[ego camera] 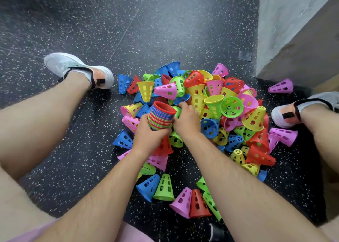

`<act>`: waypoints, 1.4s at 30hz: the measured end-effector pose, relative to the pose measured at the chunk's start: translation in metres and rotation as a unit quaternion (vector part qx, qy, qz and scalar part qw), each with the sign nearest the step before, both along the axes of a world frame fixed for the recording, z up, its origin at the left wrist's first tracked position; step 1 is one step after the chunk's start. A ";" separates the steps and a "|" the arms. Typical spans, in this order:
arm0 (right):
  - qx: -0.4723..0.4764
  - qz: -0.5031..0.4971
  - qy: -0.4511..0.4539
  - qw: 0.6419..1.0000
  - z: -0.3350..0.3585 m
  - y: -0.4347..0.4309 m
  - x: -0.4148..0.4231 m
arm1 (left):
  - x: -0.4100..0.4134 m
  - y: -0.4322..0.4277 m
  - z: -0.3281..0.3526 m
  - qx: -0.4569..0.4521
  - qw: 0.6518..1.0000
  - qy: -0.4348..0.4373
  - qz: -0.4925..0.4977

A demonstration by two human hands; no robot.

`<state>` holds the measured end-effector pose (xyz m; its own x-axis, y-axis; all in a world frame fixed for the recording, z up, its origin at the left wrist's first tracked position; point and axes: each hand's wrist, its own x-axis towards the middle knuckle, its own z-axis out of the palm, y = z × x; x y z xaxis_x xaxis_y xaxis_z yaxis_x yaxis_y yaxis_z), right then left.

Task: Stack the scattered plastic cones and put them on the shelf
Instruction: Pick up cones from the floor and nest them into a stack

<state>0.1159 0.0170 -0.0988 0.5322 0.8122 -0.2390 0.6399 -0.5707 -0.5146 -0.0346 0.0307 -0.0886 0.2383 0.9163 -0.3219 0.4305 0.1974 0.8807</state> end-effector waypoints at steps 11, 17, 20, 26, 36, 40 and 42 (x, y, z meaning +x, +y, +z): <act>-0.002 -0.022 0.075 0.997 -0.009 -0.005 0.002 | -0.008 -0.002 -0.001 -0.012 1.000 -0.005 -0.005; 0.105 -0.049 0.115 0.987 0.009 -0.028 0.019 | -0.008 -0.007 0.007 -0.015 1.000 -0.003 -0.021; 0.171 -0.061 0.106 0.978 0.024 -0.038 0.028 | -0.007 -0.010 0.006 -0.013 1.000 -0.001 -0.026; 0.301 -0.070 0.065 0.949 0.054 -0.046 0.036 | -0.002 -0.020 0.009 -0.012 0.999 0.010 -0.044; 0.213 0.069 0.162 0.961 0.056 -0.070 0.008 | 0.016 -0.027 0.015 -0.008 0.997 -0.016 -0.072; 0.229 -0.004 0.142 0.963 0.048 -0.062 0.020 | 0.018 -0.026 0.009 -0.009 0.997 -0.009 -0.078; 0.194 0.000 0.050 0.980 0.042 -0.052 0.035 | 0.020 -0.024 0.007 -0.008 0.997 -0.011 -0.081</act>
<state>0.1504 -0.0348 -0.0572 0.5215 0.8525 0.0361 0.5750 -0.3199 -0.7530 -0.0150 0.0065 -0.0811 0.3890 0.8602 -0.3298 0.4392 0.1416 0.8872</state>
